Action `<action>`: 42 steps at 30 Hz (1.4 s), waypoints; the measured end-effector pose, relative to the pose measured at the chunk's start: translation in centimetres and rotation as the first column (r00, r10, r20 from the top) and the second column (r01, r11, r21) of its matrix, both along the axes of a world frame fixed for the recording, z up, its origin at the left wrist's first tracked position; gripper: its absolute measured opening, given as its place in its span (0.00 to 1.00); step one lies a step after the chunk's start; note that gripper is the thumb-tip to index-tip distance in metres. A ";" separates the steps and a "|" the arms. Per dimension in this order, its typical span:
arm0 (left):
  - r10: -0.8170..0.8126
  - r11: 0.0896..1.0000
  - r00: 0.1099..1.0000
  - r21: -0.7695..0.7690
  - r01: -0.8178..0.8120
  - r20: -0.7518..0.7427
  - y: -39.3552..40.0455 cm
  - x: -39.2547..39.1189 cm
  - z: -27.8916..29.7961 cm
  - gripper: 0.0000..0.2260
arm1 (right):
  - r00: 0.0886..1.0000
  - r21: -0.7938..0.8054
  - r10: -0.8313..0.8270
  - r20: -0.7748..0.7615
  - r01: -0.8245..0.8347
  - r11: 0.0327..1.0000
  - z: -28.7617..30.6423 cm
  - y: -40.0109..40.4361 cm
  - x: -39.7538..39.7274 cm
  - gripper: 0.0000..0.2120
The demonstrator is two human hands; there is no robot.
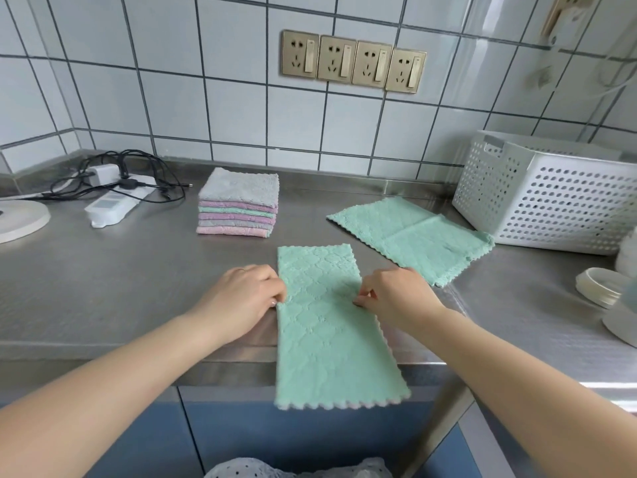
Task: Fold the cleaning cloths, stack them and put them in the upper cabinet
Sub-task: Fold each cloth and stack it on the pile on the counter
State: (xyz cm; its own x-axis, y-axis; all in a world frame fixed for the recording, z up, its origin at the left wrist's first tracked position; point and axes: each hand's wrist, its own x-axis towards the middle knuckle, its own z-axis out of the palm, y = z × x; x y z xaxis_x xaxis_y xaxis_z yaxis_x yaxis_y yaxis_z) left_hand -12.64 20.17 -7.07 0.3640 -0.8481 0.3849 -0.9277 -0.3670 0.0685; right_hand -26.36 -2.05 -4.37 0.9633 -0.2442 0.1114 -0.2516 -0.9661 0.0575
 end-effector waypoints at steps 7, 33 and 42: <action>-0.028 0.998 0.994 0.054 0.033 -0.105 0.4 0.7 0.1 0.11 | 0.987 0.039 0.156 0.031 -0.157 0.987 -0.3 -0.6 -2.4 0.23; -0.177 0.872 0.502 -0.372 -0.318 -0.846 -4.4 -1.2 0.8 0.14 | 0.875 0.845 -0.343 0.341 -0.126 0.520 0.0 2.1 -0.2 0.17; 0.037 0.921 0.612 -0.211 -0.328 -0.790 -5.8 0.0 0.9 0.27 | 0.886 0.677 -0.452 0.099 0.273 0.684 -0.7 -0.1 5.0 0.17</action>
